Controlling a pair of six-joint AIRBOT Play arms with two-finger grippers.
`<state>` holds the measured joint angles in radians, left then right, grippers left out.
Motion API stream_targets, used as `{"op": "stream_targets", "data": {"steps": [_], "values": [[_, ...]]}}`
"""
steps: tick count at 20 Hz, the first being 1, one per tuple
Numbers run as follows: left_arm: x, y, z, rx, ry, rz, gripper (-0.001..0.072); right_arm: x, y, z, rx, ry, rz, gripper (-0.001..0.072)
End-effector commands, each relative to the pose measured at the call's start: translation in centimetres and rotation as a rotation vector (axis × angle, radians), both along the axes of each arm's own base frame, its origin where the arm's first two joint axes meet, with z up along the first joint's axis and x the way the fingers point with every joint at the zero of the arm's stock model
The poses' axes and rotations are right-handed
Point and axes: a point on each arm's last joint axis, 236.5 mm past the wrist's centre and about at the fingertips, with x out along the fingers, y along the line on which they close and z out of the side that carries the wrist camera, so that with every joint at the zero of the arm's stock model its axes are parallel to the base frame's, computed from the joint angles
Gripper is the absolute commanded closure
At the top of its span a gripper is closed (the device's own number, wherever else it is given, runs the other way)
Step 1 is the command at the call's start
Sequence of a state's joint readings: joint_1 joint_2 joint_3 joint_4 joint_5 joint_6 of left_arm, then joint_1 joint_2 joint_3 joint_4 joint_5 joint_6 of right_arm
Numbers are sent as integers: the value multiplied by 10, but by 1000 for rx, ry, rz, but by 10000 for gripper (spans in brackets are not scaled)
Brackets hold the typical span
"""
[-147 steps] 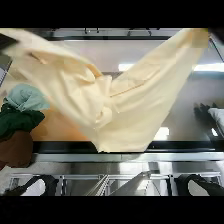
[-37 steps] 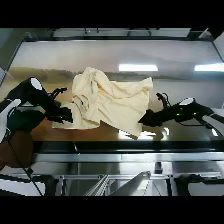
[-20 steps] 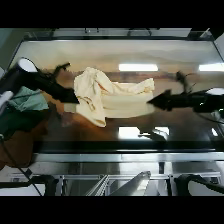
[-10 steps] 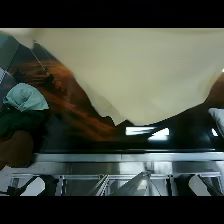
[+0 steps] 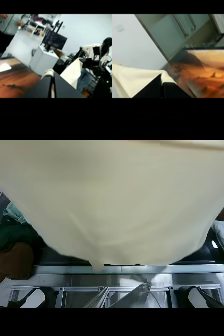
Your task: Fold the shirts.
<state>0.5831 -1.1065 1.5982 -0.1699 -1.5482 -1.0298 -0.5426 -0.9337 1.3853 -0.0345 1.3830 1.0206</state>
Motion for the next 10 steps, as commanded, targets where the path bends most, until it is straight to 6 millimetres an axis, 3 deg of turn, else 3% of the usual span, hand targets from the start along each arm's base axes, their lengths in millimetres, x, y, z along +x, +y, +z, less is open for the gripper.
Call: {"op": "stream_targets", "data": {"steps": [1, 3, 5, 8, 10], "values": [[92, -17, -109, 224, 223, 82, 683, 65, 10, -93, -197, 186, -76, 698], [155, -21, -166, 277, 285, 166, 683, 112, 6, -149, -267, 276, -129, 699], [203, -25, -213, 275, 326, 204, 683, 158, -8, -201, -269, 359, -197, 699], [244, -35, -282, 280, 424, 162, 683, 206, -40, -275, -237, 482, -296, 698], [263, -34, -307, 281, 447, 151, 684, 218, -58, -310, -225, 545, -331, 697]]}}
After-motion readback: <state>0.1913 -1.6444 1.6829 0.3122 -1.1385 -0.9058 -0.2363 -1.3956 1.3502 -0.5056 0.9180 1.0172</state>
